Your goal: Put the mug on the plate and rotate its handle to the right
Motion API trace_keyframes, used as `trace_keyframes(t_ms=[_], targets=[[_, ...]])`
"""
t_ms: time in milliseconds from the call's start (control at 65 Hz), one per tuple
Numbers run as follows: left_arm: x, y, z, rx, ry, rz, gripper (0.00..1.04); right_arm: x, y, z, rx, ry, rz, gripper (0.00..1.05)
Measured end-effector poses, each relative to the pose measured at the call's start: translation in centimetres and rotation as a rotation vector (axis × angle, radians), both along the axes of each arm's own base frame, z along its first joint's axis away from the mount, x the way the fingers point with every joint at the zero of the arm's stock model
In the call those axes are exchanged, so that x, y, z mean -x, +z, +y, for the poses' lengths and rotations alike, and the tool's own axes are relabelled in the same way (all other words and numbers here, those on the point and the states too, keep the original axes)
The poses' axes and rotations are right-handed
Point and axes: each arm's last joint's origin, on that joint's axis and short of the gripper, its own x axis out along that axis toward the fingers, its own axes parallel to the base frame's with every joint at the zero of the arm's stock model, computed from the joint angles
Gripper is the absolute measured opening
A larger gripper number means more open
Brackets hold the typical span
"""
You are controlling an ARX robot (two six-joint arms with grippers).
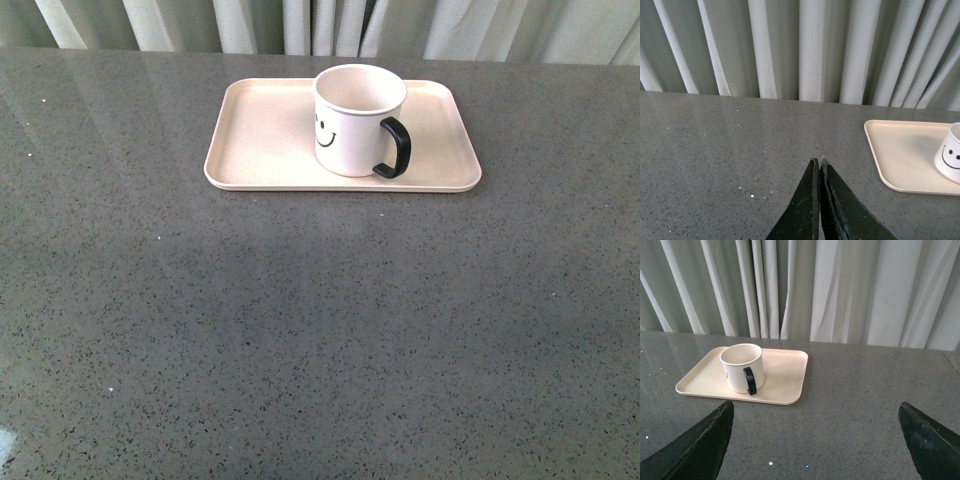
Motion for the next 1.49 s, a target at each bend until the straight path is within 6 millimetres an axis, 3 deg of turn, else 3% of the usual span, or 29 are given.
trace_keyframes(t_ms=[662,1401,1493], targets=[[4.0,0.7,0.0,0.000,-0.002,-0.022,0.01,0.0,0.0,0.0,0.000,0.000,0.000,0.96],[5.7,0.7,0.0,0.000,-0.002,-0.027,0.01,0.0,0.0,0.0,0.000,0.000,0.000,0.96],[6.6,0.3,0.0,0.000,-0.002,0.003,0.01,0.0,0.0,0.0,0.000,0.000,0.000,0.96]])
